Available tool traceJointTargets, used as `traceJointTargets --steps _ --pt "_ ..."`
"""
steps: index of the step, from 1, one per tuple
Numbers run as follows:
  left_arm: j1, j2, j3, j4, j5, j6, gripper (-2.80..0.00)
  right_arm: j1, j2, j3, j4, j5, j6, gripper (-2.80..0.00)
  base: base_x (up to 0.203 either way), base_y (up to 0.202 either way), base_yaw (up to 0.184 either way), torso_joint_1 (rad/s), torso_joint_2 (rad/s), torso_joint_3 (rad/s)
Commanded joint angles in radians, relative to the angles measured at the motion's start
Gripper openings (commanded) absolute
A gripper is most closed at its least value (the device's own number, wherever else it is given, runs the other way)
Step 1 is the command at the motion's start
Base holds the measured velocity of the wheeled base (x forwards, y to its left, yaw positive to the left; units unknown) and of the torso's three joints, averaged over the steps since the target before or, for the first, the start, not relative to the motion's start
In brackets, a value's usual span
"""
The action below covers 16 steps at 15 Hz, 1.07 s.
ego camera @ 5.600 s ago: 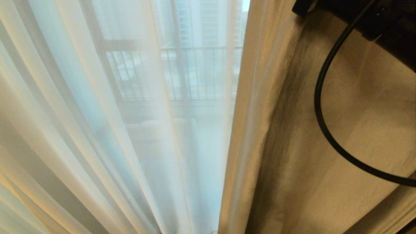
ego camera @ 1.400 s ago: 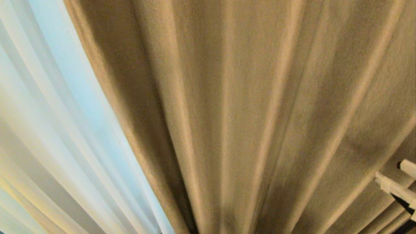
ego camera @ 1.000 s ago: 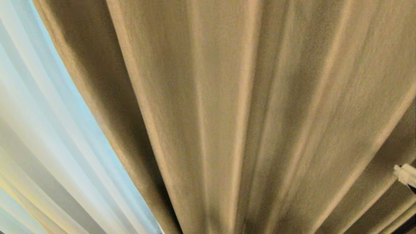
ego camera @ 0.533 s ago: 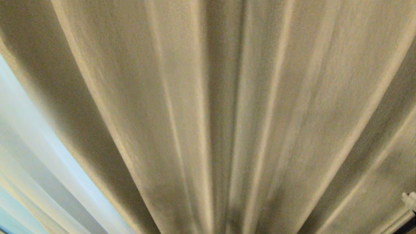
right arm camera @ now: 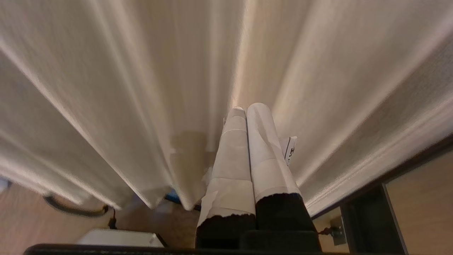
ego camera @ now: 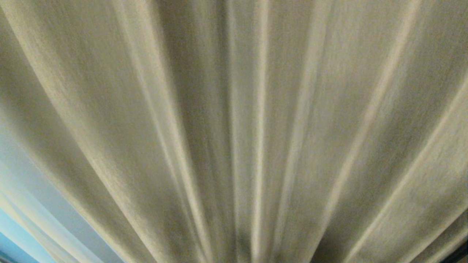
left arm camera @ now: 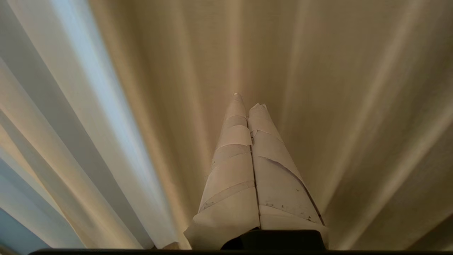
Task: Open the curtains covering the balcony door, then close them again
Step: Close the outer curtains on both sides
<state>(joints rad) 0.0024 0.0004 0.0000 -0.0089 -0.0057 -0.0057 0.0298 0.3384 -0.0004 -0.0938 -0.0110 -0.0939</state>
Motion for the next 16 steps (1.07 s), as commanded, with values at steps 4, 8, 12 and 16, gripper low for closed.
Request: traceJointTargets --steps 4,8,12,16 --pt "0.001 0.0 0.0 0.0 0.0 0.0 -2.8 -0.017 -0.2 0.0 0.095 0.045 -0.025 -2.8 0.0 0.0 0.0 0.0 0.0 0.0" --pt "0.001 0.0 0.0 0.0 0.0 0.0 -2.8 -0.023 -0.312 0.0 0.098 0.058 -0.022 -2.8 0.0 0.0 0.0 0.0 0.0 0.0" --pt "0.001 0.0 0.0 0.0 0.0 0.0 -2.8 -0.025 -0.338 0.0 0.099 0.057 -0.014 -2.8 0.0 0.0 0.0 0.0 0.0 0.0" --pt "0.001 0.0 0.0 0.0 0.0 0.0 -2.8 -0.024 -0.338 0.0 0.099 0.057 -0.012 -2.8 0.0 0.0 0.0 0.0 0.0 0.0"
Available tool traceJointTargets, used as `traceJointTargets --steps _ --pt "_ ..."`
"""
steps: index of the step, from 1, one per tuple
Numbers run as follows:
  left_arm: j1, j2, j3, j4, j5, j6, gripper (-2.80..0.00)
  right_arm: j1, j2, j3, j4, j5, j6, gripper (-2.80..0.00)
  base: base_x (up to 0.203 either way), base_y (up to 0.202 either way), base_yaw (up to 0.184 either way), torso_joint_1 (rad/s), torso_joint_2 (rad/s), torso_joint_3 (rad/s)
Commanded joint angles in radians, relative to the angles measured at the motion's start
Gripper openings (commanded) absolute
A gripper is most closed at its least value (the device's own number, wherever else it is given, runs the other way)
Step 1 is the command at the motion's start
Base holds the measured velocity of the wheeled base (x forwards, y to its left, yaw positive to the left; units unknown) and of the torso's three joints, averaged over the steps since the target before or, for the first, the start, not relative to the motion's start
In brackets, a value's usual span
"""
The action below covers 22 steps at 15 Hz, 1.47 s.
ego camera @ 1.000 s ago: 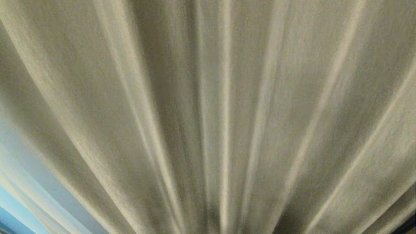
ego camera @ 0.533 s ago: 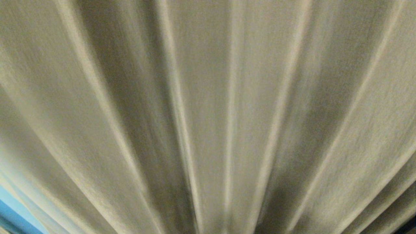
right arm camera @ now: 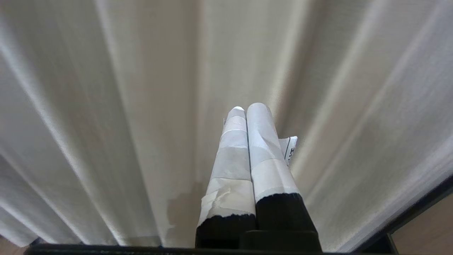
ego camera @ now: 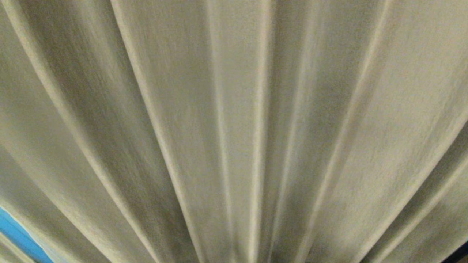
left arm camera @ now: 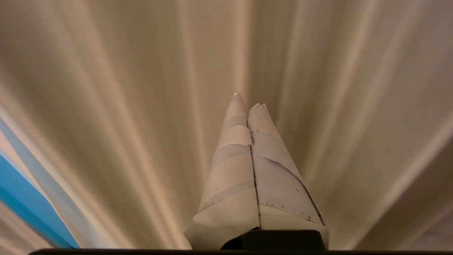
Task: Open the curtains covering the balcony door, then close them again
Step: Close the outer curtains on both sides
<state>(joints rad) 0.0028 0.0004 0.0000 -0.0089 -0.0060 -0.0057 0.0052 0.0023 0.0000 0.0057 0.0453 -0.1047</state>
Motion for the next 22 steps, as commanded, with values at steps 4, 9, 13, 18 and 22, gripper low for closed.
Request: traceJointTargets --steps 4,9,13,18,22 --pt "0.0 0.0 0.0 0.0 0.0 0.0 -2.8 0.001 -0.002 0.0 -0.001 0.001 -0.001 -2.8 0.0 0.0 0.0 0.0 0.0 0.0" --pt "0.0 0.0 0.0 0.001 0.0 0.001 -2.8 0.001 -0.002 0.0 -0.001 0.001 -0.001 -2.8 0.0 0.0 0.0 0.0 0.0 0.0" --pt "0.0 0.0 0.0 0.001 0.001 0.001 -2.8 0.001 -0.002 0.0 0.0 0.001 -0.001 -2.8 0.0 0.0 0.0 0.0 0.0 0.0" --pt "0.0 0.0 0.0 0.001 0.004 -0.002 -2.8 0.001 -0.002 0.0 0.0 0.001 -0.001 -2.8 0.0 0.0 0.0 0.0 0.0 0.0" --pt "0.0 0.0 0.0 0.001 0.004 -0.008 -2.8 0.001 -0.002 0.0 0.0 0.001 -0.001 -2.8 0.0 0.0 0.0 0.0 0.0 0.0"
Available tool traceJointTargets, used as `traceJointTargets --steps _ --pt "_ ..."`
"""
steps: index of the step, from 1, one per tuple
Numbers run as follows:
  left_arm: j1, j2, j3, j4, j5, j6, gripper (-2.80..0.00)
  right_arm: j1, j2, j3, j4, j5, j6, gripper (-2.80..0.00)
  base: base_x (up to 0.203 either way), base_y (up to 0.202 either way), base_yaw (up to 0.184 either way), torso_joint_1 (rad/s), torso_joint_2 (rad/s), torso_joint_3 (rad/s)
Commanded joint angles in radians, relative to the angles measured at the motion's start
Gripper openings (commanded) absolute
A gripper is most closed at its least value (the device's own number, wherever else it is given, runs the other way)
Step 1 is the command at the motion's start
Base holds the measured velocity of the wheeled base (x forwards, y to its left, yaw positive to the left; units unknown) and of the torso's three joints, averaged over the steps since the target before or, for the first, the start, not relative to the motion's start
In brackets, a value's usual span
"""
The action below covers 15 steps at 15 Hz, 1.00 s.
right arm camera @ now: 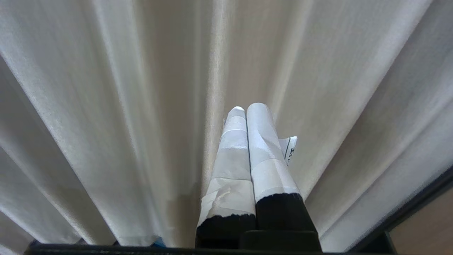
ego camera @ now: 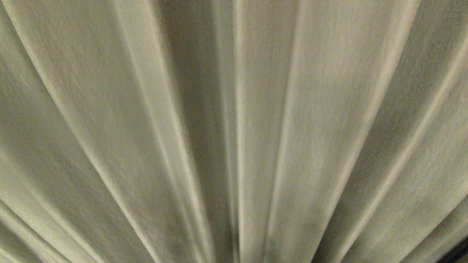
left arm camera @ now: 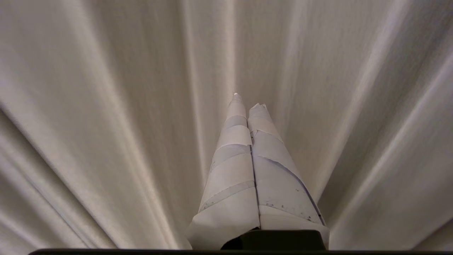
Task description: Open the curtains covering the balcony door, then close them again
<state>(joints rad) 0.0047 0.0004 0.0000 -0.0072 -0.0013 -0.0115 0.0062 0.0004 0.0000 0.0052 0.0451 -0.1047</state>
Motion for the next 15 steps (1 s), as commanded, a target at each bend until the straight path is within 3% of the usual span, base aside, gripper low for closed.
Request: traceJointTargets --steps 1,15 --pt "-0.002 0.0 0.0 0.0 0.0 -0.002 -2.8 0.0 0.0 0.0 0.001 0.001 -0.001 -2.8 0.006 0.066 0.0 -0.022 0.0 0.003" --pt "-0.002 0.0 0.0 0.0 0.001 -0.003 -2.8 0.0 0.0 0.0 0.001 0.001 -0.001 -2.8 0.0 0.187 -0.001 0.004 0.0 0.004"
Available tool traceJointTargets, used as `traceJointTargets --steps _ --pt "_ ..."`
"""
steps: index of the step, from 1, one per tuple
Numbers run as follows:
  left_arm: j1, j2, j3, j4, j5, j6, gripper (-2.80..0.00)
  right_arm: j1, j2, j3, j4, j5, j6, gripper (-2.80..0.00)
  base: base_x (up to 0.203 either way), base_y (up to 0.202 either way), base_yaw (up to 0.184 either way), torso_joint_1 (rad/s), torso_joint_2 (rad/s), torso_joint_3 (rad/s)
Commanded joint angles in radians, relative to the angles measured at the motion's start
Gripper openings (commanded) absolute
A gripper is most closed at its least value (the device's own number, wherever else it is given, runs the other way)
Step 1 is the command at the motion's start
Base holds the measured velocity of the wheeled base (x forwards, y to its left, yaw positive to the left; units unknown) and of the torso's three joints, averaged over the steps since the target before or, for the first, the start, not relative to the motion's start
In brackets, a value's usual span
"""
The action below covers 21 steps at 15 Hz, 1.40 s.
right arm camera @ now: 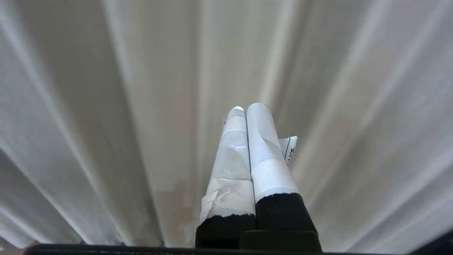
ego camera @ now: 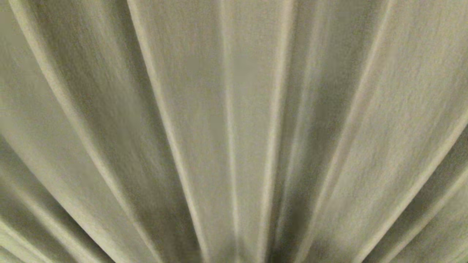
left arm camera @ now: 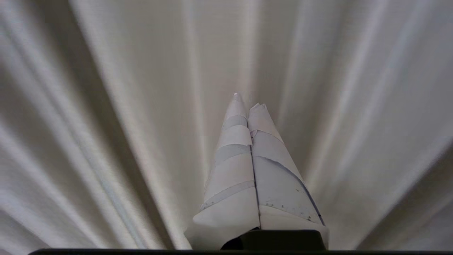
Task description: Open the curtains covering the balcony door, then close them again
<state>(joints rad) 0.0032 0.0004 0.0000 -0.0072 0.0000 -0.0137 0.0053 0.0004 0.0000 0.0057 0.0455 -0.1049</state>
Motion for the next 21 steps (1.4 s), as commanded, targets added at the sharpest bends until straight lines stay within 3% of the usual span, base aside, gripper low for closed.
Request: traceJointTargets --steps 1,21 --pt "0.0 0.0 0.0 0.0 0.0 -0.001 -2.8 0.001 0.0 0.0 0.0 0.0 -0.001 -2.8 0.0 0.194 -0.001 0.003 0.0 0.002" --pt "0.0 0.0 0.0 0.0 0.001 -0.002 -2.8 0.001 0.0 0.0 0.0 0.0 -0.001 -2.8 0.0 0.19 0.0 0.003 0.0 0.004"
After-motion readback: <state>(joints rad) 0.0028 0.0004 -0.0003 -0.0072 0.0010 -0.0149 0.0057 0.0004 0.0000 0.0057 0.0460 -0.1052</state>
